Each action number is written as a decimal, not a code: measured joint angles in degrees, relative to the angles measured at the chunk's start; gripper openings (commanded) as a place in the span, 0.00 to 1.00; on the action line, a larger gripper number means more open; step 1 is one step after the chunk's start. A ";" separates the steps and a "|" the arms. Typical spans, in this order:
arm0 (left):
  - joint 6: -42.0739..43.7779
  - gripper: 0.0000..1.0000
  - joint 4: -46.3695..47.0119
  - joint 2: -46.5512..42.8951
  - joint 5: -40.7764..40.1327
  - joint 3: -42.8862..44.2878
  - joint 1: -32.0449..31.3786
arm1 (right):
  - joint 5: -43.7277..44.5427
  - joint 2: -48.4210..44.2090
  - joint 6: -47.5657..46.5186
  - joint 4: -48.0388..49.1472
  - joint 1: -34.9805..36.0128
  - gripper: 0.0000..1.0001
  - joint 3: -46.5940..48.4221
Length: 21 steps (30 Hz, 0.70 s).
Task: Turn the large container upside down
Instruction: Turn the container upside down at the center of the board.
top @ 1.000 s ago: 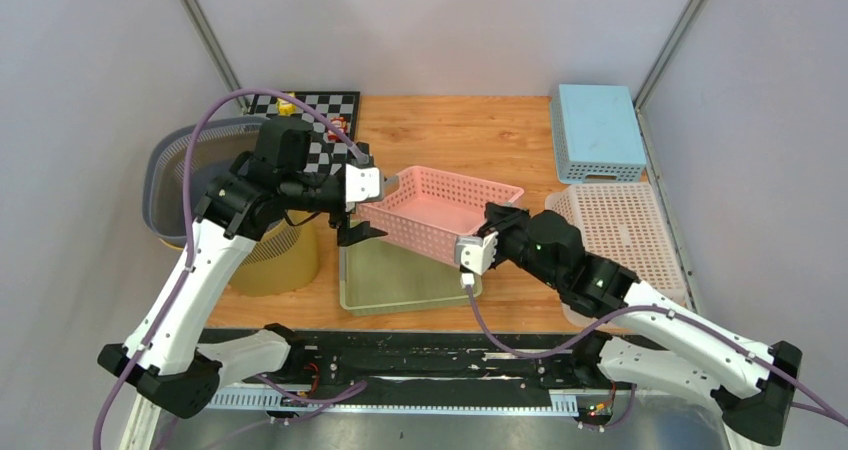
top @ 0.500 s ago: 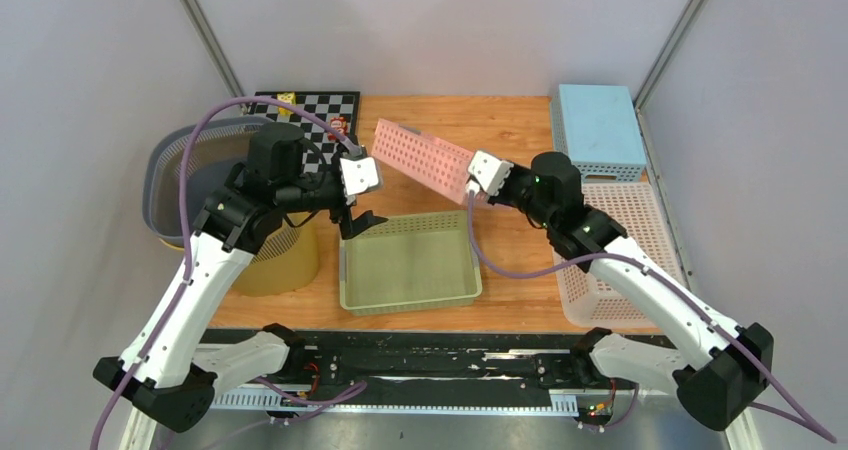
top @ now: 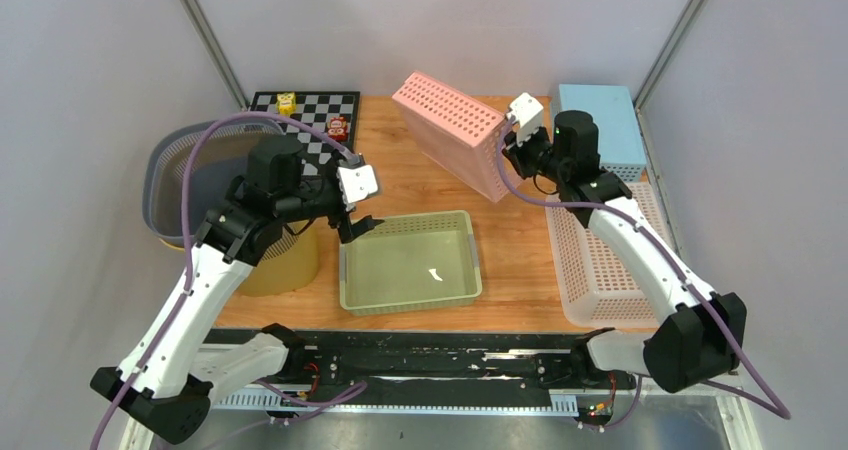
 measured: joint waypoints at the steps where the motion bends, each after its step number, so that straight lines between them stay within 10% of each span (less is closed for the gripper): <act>1: 0.04 1.00 0.28 -0.31 -0.26 -0.55 0.00 | -1.25 0.90 1.99 0.00 -1.20 0.02 0.61; 21: 4.35 1.00 2.64 -2.47 -3.02 -15.08 2.14 | -13.62 13.75 27.98 0.39 -12.96 0.03 5.60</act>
